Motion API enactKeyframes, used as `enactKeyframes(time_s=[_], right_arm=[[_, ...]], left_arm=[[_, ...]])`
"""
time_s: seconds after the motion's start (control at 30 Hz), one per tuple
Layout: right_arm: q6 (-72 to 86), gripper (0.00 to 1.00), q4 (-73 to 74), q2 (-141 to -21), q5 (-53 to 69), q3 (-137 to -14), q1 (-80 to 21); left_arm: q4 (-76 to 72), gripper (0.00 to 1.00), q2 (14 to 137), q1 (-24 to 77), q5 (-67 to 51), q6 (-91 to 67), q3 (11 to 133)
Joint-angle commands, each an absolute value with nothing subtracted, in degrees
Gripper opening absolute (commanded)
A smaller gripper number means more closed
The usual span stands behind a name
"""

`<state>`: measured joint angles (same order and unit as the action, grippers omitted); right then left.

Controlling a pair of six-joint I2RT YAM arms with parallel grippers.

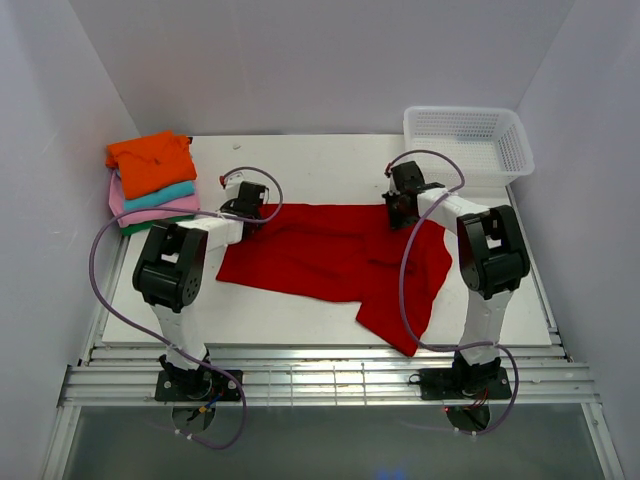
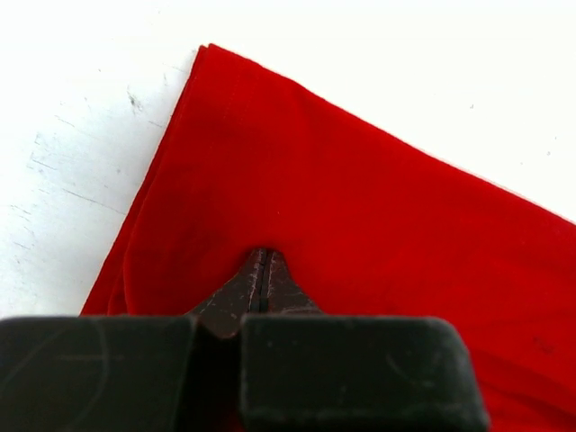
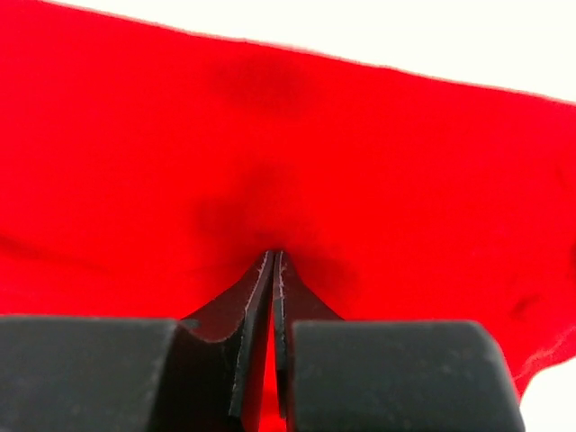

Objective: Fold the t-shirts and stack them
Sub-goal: Fold the tshirt

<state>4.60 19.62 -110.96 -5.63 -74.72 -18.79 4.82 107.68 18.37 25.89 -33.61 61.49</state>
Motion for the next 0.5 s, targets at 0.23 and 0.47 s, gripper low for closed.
enactKeyframes(time_s=[0.23, 0.47], right_arm=[[6.5, 0.09, 23.91, -124.53, 3.51, -87.44, -17.93], [6.5, 0.09, 26.01, -129.98, 5.27, -96.41, -17.05]], left_arm=[[6.24, 0.0, 108.46, 15.56, 24.79, -32.7, 62.05], [6.24, 0.0, 109.34, 14.07, 24.17, -32.43, 63.1]])
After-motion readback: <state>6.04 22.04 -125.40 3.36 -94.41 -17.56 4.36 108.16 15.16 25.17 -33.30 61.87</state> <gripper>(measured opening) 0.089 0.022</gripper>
